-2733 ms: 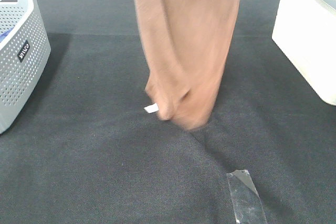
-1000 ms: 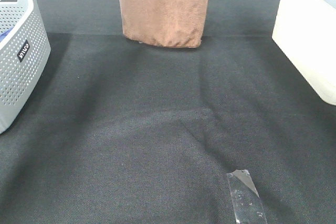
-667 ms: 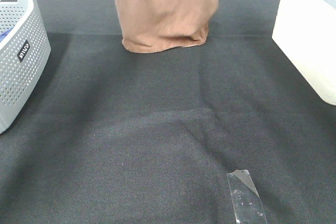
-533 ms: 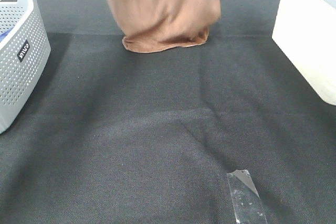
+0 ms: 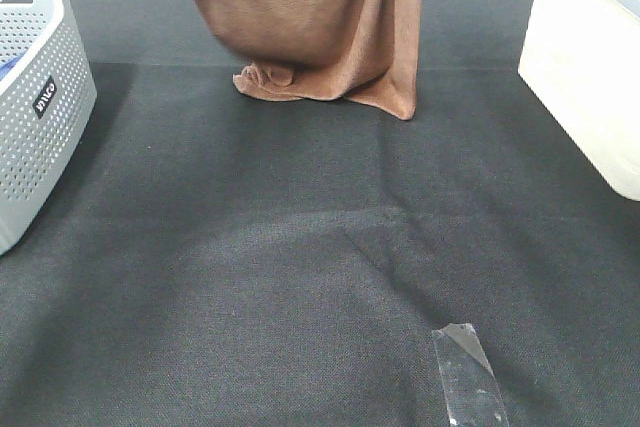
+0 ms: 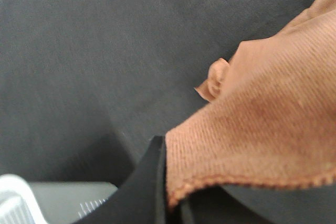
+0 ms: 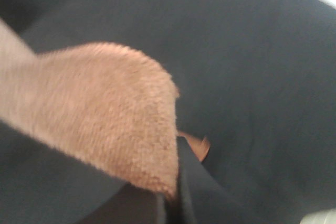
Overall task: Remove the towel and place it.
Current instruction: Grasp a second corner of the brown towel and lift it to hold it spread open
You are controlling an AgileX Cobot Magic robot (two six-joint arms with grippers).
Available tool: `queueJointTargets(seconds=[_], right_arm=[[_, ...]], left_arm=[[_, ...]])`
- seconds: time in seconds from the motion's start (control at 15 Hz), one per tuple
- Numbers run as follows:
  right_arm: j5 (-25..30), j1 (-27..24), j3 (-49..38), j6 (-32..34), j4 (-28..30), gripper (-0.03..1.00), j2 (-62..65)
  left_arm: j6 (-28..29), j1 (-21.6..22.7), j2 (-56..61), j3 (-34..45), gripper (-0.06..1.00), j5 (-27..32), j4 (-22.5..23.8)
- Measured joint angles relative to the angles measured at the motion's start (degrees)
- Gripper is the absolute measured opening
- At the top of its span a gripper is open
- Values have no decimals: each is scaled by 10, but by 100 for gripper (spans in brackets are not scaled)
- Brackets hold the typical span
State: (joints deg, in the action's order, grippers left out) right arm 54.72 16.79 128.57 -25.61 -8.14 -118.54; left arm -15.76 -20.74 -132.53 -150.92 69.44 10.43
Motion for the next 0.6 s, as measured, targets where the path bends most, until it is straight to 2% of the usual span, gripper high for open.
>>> queueJointTargets(seconds=[0.13, 0.33, 0.47, 0.6], right_arm=[[68, 0, 1, 6, 2, 0, 11], [138, 0, 1, 13, 5, 0, 24], [148, 0, -6, 42, 5, 0, 41], [148, 0, -47, 88, 3, 0, 81]], left_arm=[[45, 0, 12, -1, 0, 1, -22], [88, 0, 33, 10, 0, 2, -68], [98, 0, 72, 62, 0, 2, -76], [99, -3, 129, 151, 0, 2, -83]])
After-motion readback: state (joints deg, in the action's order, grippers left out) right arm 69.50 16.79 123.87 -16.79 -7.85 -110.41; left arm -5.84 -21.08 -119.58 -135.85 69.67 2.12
